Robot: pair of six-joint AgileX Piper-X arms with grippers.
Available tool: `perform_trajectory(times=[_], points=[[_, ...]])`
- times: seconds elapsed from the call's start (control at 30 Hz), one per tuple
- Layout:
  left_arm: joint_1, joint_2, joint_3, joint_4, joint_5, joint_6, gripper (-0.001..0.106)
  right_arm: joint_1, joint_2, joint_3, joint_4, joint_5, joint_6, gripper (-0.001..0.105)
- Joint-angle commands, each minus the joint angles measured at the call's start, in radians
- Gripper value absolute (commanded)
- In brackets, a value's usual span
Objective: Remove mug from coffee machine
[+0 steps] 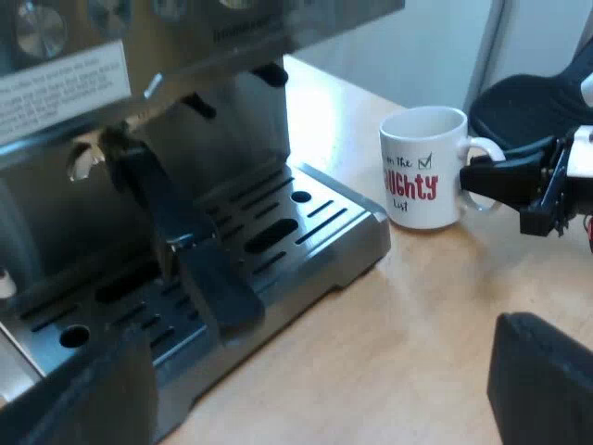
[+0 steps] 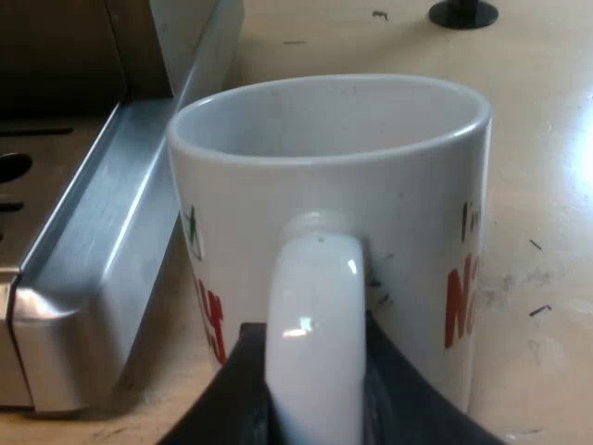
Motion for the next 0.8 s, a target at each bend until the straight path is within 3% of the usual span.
perform_trajectory(times=[0.03, 0.67, 0.73, 0.8], points=[[-0.005, 0.001, 0.000, -0.035, 0.018, 0.007, 0.087, -0.001, 0.049, -0.012, -0.131, 0.000, -0.015, 0.000], [-0.005, 0.001, 0.000, -0.032, 0.021, 0.007, 0.087, -0.001, 0.286, -0.137, -0.165, 0.024, -0.023, 0.000], [-0.005, 0.001, 0.000, -0.032, 0.021, 0.007, 0.087, -0.001, 0.298, -0.138, -0.165, 0.024, -0.020, 0.003], [-0.005, 0.001, 0.000, -0.032, 0.021, 0.007, 0.087, -0.001, 0.310, -0.138, -0.165, 0.029, -0.013, 0.019]])
